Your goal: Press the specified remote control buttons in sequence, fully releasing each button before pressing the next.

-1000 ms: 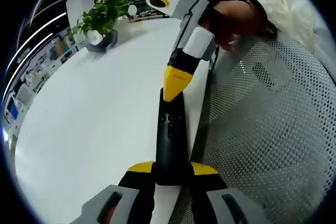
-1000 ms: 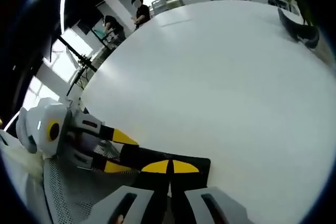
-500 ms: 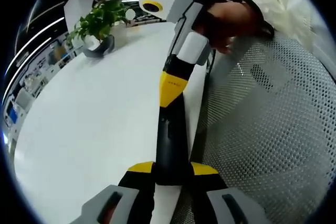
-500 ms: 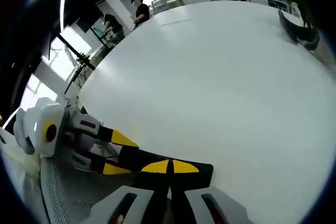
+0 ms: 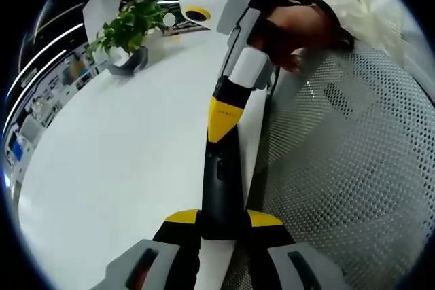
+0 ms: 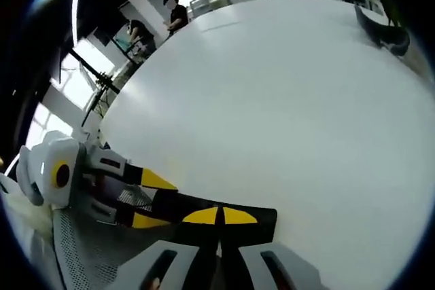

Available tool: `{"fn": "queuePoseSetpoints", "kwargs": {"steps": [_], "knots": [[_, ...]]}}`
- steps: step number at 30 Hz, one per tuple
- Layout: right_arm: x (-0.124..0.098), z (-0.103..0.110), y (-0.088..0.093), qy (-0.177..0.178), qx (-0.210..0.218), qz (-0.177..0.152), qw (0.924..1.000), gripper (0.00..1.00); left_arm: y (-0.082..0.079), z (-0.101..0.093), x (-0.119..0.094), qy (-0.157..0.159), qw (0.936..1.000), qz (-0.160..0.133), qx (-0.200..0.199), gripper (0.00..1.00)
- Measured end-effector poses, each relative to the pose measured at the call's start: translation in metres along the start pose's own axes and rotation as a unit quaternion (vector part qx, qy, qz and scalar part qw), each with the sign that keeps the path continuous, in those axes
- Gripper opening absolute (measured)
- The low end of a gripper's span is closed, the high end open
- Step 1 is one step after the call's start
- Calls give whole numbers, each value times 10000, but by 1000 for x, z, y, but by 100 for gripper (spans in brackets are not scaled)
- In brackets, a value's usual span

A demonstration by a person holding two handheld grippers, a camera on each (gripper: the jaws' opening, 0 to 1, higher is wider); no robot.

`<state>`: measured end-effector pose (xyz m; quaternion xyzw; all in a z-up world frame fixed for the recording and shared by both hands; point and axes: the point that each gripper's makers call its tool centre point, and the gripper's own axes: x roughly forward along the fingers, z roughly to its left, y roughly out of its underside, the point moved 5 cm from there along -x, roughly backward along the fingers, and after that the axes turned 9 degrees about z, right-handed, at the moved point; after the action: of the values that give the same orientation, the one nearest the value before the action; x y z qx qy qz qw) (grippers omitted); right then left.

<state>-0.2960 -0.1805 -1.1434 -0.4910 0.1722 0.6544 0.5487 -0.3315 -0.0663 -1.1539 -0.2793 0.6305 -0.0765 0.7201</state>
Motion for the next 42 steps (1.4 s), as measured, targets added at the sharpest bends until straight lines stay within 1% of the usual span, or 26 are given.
{"fn": "queuePoseSetpoints", "kwargs": {"steps": [2,5,9,16,20,22,24,31,35,37,39,42], "knots": [[0,1,0,4,2,-9,10000,0,0,0,0,1,10000,-1,2,24],[1,1,-1,51,-143,-9,9999,0,0,0,0,2,10000,-2,1,25],[1,0,-1,73,-44,-27,10000,0,0,0,0,2,10000,0,7,25],[1,1,-2,129,-52,-57,9999,0,0,0,0,-11,10000,1,18,25],[1,-2,-4,109,96,-95,9998,0,0,0,0,-5,10000,10,3,25],[1,0,-4,171,28,-89,9998,0,-1,0,0,-23,10000,61,22,24],[1,0,-4,222,-36,-77,9997,0,-1,0,0,-9,10000,74,-52,24],[2,-1,-6,267,28,-73,9996,0,-1,0,0,-13,10000,75,-53,24],[2,0,-7,334,-69,-74,9994,0,-1,0,0,-14,9999,69,-74,24],[2,0,-7,311,-176,-69,9993,0,-1,0,0,-21,9999,46,-89,24],[1,-1,-8,224,-29,-67,9997,0,0,0,0,-37,10000,18,-48,25],[0,-1,-8,203,-71,-40,9998,0,0,-1,1,-85,9999,-22,71,25]]}}
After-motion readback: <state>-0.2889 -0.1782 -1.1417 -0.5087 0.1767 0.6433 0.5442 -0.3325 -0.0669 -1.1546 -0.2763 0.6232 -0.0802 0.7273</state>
